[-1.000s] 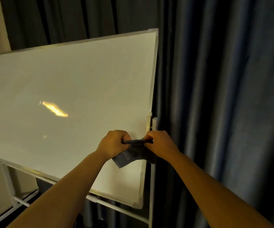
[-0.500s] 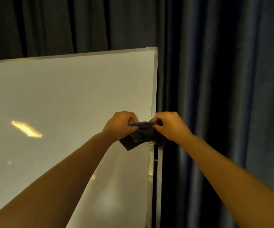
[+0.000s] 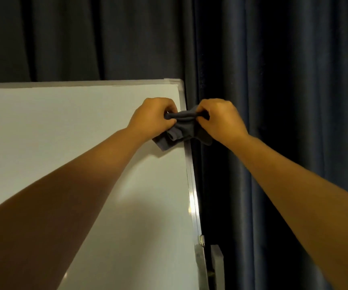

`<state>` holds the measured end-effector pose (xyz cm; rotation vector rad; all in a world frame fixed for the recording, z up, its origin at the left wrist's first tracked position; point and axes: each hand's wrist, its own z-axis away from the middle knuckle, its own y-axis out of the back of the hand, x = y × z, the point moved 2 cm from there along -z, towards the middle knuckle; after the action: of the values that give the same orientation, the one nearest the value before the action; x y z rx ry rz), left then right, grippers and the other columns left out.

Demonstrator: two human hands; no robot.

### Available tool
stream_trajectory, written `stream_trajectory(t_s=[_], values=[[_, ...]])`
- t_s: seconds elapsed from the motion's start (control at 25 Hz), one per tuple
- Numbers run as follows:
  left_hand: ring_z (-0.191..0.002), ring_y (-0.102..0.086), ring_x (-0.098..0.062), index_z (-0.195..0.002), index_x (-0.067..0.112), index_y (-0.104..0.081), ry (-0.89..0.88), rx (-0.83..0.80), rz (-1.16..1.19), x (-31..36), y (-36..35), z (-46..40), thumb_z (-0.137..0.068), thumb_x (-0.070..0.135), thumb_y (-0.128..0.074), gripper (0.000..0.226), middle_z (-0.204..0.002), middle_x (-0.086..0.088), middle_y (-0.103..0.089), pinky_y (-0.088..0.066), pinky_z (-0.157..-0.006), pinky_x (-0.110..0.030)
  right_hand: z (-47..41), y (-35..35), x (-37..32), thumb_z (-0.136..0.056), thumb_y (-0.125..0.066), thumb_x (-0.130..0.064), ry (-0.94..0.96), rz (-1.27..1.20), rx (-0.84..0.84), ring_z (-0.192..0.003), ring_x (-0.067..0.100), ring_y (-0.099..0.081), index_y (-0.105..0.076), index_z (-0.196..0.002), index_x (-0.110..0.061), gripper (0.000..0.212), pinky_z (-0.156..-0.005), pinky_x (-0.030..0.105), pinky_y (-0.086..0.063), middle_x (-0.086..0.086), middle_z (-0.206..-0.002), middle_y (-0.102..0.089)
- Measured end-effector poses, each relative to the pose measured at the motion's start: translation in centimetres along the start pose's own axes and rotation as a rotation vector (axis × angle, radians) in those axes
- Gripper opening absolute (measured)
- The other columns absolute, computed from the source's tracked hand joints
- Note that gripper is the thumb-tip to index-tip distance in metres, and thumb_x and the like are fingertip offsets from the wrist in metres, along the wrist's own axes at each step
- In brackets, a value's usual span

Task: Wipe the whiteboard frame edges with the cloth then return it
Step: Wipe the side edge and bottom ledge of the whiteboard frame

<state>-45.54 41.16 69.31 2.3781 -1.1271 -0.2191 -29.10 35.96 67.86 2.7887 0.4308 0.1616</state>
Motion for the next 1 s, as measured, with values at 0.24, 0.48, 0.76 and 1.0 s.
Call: stream_trajectory(t_s=[0.24,0.48,0.76,1.0], values=[[-0.096,-0.057,-0.025,-0.103,0.015,-0.064,-0.129,0.147,0.029,-3.1,-2.5,-1.4,-0.084,0.018,-0.062,0.020,-0.104,-0.007,-0.067,-0.049,-0.080,-0.036,-1.0,-4.3,1.0,-0.086,-0.055,-0.007,-0.042,0.053,0.136,-0.083,0.027,-0.055,-0.059,-0.088,-0.003,0.006,-0.071,0.033,-0.046,0.015,-0.089,-0.063],[-0.118,-0.050,-0.024,-0.128,0.015,-0.053,-0.089,0.023,0.143,-5.9,-7.4,0.8,-0.090,0.027,-0.057,0.041,-0.128,-0.009,-0.058,-0.035,-0.095,-0.026,2.0,-8.3,1.4,-0.087,-0.050,-0.008,-0.148,-0.046,0.109,-0.090,0.022,-0.055,-0.058,-0.101,-0.005,0.017,-0.073,0.025,-0.042,0.014,-0.096,-0.062],[-0.140,-0.028,-0.023,-0.145,0.017,-0.025,-0.176,0.085,-0.086,-7.6,-8.2,2.0,-0.091,0.049,-0.041,0.065,-0.151,-0.005,-0.034,-0.020,-0.114,-0.044,-0.9,-11.1,0.7,-0.086,-0.033,-0.063,-0.447,0.068,-0.091,-0.119,0.035,-0.047,-0.030,-0.138,-0.024,0.065,-0.083,0.044,-0.046,0.012,-0.142,-0.042],[-0.144,0.012,-0.024,-0.141,0.041,0.017,0.038,0.068,-0.488,-11.2,-8.1,3.6,-0.067,0.083,0.007,0.086,-0.158,0.001,0.012,0.003,-0.111,-0.062,-0.7,-12.5,1.2,-0.073,-0.040,-0.076,-0.508,-0.014,-0.068,-0.136,0.035,-0.025,-0.011,-0.144,-0.031,0.089,-0.096,0.056,-0.040,0.009,-0.154,-0.018]])
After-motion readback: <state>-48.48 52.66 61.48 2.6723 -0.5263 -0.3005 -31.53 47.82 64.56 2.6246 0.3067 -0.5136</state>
